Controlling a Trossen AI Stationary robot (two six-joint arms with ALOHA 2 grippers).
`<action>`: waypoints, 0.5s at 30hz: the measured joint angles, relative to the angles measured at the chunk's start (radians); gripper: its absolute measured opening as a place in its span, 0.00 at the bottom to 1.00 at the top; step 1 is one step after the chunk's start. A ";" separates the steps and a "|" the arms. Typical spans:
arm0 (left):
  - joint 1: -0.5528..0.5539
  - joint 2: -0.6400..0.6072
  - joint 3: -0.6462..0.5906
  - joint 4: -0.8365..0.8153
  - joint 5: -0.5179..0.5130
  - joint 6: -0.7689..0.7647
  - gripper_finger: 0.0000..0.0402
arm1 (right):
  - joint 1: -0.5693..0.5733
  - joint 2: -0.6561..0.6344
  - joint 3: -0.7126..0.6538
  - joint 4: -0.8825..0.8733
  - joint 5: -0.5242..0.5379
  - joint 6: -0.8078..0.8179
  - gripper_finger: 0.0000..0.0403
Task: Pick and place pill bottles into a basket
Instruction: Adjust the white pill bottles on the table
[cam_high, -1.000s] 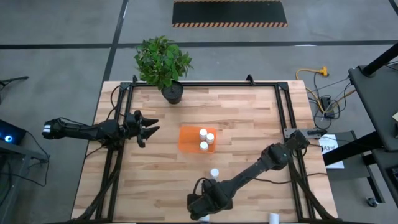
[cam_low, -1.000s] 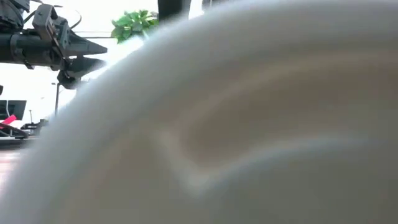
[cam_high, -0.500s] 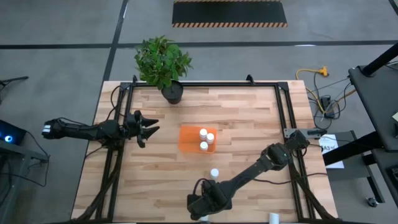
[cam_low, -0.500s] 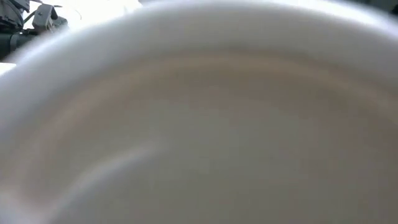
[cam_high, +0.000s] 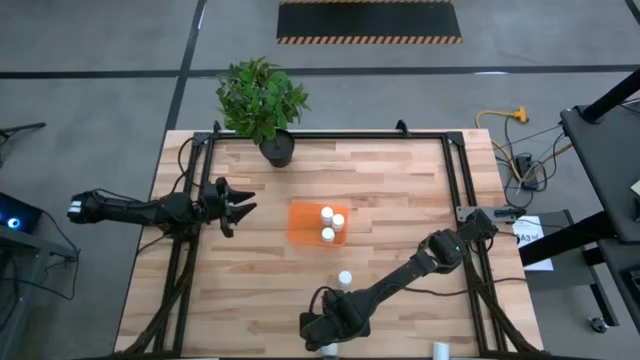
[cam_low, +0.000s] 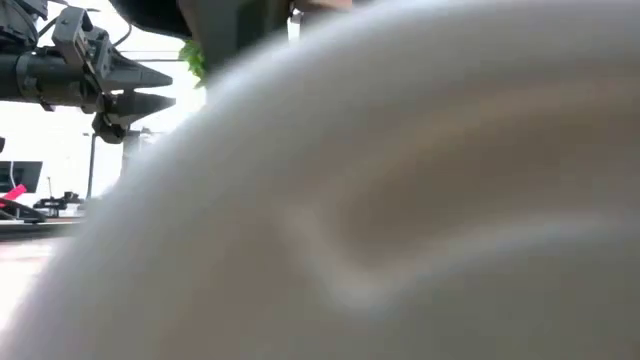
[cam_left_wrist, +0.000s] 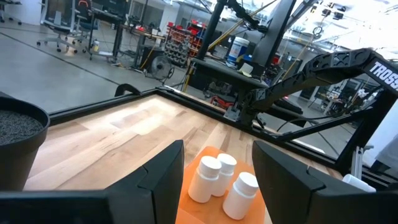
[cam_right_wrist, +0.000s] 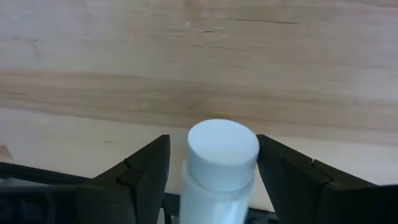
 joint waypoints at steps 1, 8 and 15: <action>0.000 0.000 0.000 0.000 0.000 0.000 0.43 | -0.001 0.000 -0.004 0.004 0.000 0.000 0.56; 0.000 0.000 0.000 0.000 0.000 0.000 0.43 | -0.007 0.000 -0.010 0.005 -0.023 -0.004 0.50; 0.000 0.000 0.000 0.000 0.000 0.000 0.43 | -0.008 0.000 -0.012 0.006 -0.046 -0.029 0.34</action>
